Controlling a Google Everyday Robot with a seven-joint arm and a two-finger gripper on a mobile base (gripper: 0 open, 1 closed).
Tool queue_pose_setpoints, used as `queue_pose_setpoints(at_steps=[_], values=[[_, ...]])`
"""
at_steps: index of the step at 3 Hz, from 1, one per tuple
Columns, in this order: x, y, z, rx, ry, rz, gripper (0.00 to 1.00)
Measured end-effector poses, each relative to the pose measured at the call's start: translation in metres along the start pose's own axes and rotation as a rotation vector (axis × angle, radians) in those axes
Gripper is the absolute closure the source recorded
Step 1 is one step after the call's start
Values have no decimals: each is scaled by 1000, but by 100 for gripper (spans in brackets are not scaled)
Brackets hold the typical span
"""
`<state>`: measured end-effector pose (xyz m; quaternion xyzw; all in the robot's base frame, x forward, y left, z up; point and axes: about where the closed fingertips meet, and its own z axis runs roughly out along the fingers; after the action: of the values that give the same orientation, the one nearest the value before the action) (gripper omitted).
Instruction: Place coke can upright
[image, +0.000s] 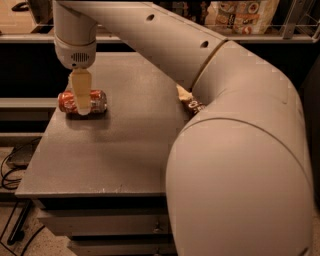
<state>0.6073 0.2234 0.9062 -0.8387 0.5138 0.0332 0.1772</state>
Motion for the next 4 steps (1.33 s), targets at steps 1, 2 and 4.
queue_pose_setpoints(at_steps=[1, 2, 4], values=[[8, 3, 18, -22, 70, 25, 0], [15, 6, 34, -47, 110, 51, 0], [10, 10, 57, -93, 119, 70, 0]])
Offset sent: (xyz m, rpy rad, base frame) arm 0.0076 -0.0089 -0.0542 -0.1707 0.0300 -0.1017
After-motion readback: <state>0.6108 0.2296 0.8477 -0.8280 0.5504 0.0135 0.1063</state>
